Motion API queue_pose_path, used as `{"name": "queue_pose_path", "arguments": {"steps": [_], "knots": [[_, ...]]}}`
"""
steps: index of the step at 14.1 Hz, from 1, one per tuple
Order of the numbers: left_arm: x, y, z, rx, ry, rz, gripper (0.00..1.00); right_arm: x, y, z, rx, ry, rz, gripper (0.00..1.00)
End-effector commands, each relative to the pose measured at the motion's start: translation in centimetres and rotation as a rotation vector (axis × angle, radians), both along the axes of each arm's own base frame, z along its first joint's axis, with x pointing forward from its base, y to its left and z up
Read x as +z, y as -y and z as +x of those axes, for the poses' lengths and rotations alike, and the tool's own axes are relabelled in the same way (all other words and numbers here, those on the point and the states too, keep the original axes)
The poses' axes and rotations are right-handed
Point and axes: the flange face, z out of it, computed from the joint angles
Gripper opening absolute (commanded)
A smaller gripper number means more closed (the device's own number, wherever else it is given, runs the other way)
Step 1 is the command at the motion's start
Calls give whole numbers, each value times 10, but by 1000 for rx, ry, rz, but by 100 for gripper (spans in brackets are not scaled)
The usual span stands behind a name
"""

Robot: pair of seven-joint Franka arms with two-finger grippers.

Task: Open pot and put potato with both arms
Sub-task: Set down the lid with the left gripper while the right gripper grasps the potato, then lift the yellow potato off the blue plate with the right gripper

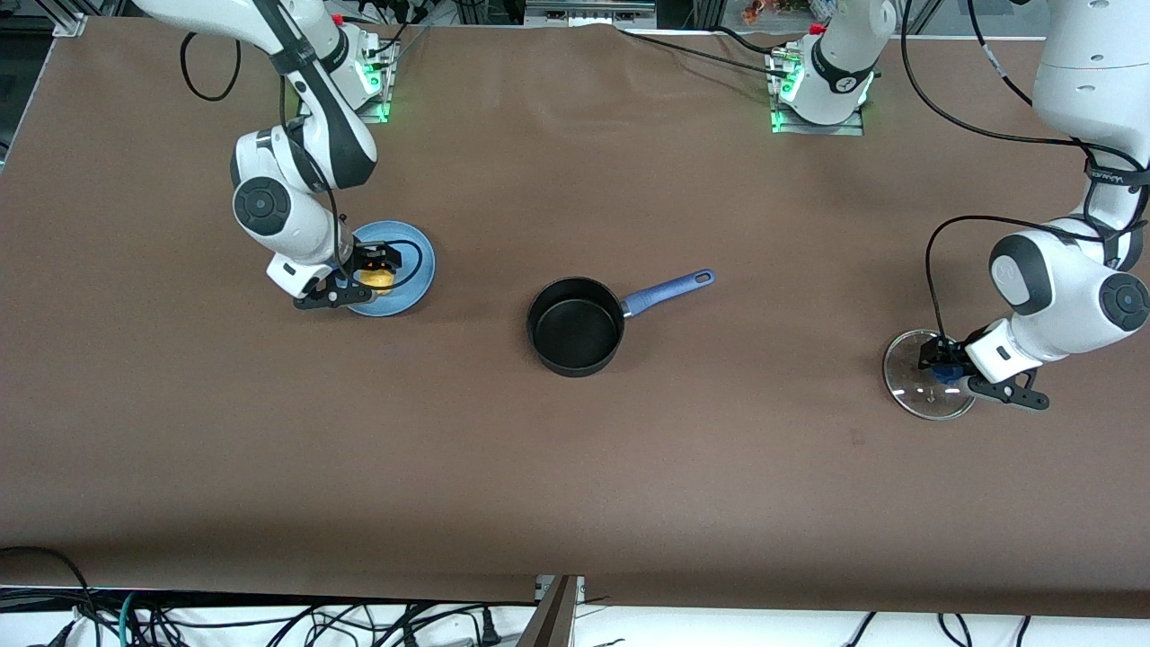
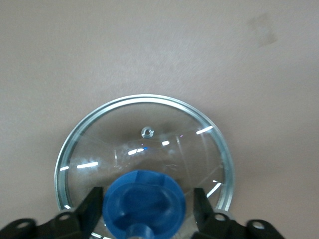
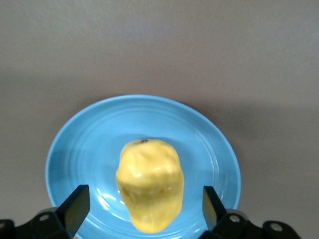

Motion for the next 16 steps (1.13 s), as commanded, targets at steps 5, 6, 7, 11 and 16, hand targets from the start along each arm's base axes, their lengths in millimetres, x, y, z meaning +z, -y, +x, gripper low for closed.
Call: {"name": "queue_pose_path", "arguments": {"steps": [5, 6, 7, 11, 16], "knots": [[212, 65, 14, 128, -125, -18, 100, -32, -2, -11, 1, 16, 20, 39], [239, 80, 12, 165, -146, 4, 100, -31, -2, -10, 4, 17, 21, 32], [262, 97, 10, 183, -159, 12, 100, -30, -1, -9, 4, 17, 21, 29], [327, 136, -8, 189, -158, 45, 100, 9, -9, 10, 4, -3, 11, 29], [359, 160, -32, 226, -172, 51, 100, 111, -71, 65, -81, -63, -22, 29]]}}
